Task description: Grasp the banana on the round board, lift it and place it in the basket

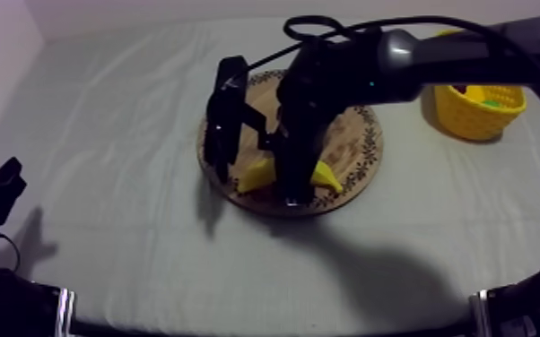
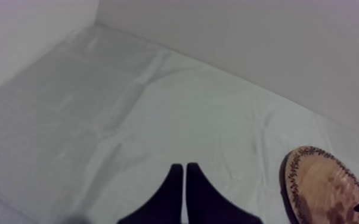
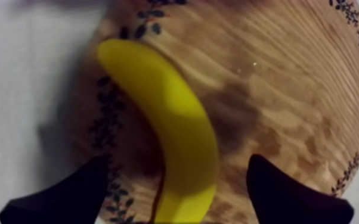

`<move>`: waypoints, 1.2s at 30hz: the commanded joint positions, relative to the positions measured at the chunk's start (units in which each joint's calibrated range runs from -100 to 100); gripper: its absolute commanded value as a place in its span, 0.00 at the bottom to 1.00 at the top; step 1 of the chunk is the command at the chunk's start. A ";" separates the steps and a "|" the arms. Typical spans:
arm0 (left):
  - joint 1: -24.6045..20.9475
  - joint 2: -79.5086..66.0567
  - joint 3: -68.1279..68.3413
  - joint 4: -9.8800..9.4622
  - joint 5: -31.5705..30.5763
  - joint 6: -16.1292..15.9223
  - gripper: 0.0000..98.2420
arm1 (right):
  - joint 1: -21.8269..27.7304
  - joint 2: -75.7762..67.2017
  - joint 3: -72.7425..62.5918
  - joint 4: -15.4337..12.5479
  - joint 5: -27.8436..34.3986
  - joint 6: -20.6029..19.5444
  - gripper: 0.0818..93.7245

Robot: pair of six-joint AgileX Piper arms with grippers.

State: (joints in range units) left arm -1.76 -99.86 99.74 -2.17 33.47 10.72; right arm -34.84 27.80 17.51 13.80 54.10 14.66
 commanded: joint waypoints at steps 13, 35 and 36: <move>-0.01 0.03 0.04 0.00 0.00 0.00 0.00 | 2.00 9.61 -12.09 -4.18 6.48 3.41 0.30; -0.01 0.03 0.04 0.00 0.00 0.00 0.00 | 13.62 -13.46 -6.26 -4.43 15.08 8.38 0.28; -0.01 0.03 0.04 0.00 0.00 0.00 0.00 | 15.30 -13.72 -7.42 -4.58 15.64 8.91 0.28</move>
State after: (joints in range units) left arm -1.76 -99.86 99.74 -2.17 33.47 10.72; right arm -23.59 14.67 11.48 9.36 68.91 22.72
